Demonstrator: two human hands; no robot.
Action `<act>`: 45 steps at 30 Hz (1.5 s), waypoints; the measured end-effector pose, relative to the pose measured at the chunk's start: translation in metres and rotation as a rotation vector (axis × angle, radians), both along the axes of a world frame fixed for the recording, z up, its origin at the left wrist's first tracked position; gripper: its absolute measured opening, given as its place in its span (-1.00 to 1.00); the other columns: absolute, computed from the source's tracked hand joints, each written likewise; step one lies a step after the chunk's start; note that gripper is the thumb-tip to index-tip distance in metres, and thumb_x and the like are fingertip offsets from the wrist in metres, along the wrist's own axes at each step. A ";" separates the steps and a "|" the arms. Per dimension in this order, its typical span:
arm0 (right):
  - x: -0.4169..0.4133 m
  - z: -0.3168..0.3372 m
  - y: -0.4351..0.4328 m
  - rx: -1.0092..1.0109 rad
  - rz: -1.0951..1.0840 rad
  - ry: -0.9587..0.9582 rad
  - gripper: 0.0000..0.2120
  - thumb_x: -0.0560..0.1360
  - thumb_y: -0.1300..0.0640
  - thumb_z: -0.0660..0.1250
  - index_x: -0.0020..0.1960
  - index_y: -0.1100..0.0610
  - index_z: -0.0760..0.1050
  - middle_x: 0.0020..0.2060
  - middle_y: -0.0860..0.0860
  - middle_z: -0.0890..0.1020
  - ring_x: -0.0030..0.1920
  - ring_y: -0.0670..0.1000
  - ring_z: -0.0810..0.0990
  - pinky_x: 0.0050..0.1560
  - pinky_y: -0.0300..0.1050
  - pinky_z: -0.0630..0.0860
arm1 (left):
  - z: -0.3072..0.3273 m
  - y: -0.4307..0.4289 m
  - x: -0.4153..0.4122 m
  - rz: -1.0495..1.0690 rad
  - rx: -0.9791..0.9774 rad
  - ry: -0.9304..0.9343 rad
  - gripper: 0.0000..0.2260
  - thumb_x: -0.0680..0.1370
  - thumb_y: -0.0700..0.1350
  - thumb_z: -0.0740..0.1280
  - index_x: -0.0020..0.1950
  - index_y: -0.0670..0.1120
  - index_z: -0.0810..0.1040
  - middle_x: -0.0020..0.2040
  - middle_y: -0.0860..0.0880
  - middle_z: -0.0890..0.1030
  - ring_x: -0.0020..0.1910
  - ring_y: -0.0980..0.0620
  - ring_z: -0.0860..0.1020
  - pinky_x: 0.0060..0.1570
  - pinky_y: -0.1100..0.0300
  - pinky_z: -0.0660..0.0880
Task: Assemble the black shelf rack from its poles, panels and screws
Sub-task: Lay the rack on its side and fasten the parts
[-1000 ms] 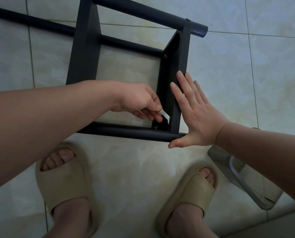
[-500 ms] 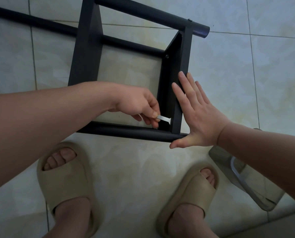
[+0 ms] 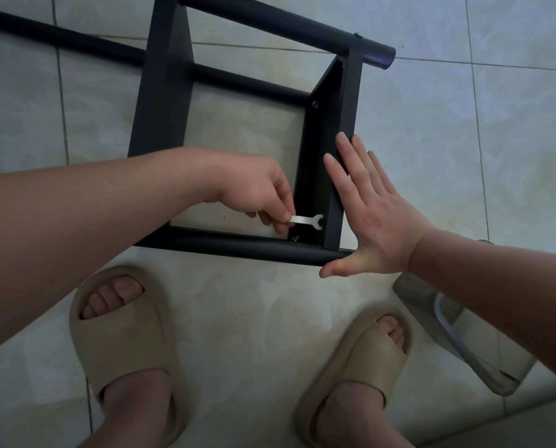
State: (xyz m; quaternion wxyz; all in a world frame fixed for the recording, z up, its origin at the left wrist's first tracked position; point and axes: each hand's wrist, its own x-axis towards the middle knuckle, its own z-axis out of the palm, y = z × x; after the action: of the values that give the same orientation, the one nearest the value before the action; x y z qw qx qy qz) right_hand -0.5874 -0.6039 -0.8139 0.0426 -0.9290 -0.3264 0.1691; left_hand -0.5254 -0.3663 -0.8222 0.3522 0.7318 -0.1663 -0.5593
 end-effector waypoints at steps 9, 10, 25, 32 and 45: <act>0.000 -0.001 0.000 0.011 -0.002 0.003 0.29 0.31 -0.69 0.05 0.64 0.26 -0.15 0.61 0.26 -0.17 0.62 0.31 -0.21 0.58 0.36 -0.05 | -0.002 -0.008 0.002 0.072 -0.142 -0.325 -0.79 0.55 -0.10 0.43 -0.20 0.21 0.61 -0.31 0.42 0.58 -0.25 0.42 0.54 -0.28 0.57 0.35; 0.000 0.000 -0.001 0.010 -0.003 0.003 0.29 0.31 -0.69 0.05 0.64 0.26 -0.15 0.61 0.26 -0.17 0.62 0.31 -0.21 0.58 0.37 -0.04 | -0.003 -0.009 0.000 0.105 -0.153 -0.307 -0.79 0.55 -0.11 0.43 -0.19 0.19 0.60 -0.33 0.40 0.58 -0.27 0.41 0.53 -0.29 0.56 0.35; 0.000 0.001 0.000 0.002 -0.003 0.006 0.29 0.32 -0.69 0.04 0.64 0.27 -0.15 0.61 0.27 -0.16 0.62 0.31 -0.21 0.58 0.36 -0.05 | -0.012 -0.030 -0.026 0.805 -0.114 0.341 -0.95 0.57 -0.05 0.43 -0.07 0.01 0.60 -0.31 0.08 0.69 -0.17 0.09 0.68 -0.15 0.18 0.49; 0.000 0.001 0.000 0.009 -0.007 0.005 0.29 0.32 -0.68 0.05 0.64 0.28 -0.14 0.61 0.28 -0.15 0.62 0.32 -0.20 0.58 0.36 -0.04 | -0.004 -0.030 -0.023 0.768 -0.118 0.373 -0.92 0.57 -0.01 0.42 0.02 0.03 0.65 -0.19 0.08 0.73 -0.15 0.11 0.68 -0.07 0.15 0.48; 0.000 0.000 0.000 0.011 0.001 -0.004 0.29 0.32 -0.68 0.06 0.64 0.27 -0.16 0.62 0.28 -0.15 0.62 0.31 -0.20 0.57 0.37 -0.02 | -0.002 -0.026 -0.020 0.653 -0.079 0.359 -0.94 0.60 -0.03 0.38 -0.01 0.01 0.63 -0.15 0.05 0.74 -0.14 0.12 0.66 -0.08 0.16 0.46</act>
State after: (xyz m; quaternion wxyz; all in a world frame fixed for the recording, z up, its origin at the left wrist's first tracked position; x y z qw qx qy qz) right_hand -0.5874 -0.6042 -0.8144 0.0469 -0.9289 -0.3280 0.1654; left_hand -0.5458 -0.3920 -0.8243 0.5636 0.6223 0.1187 -0.5301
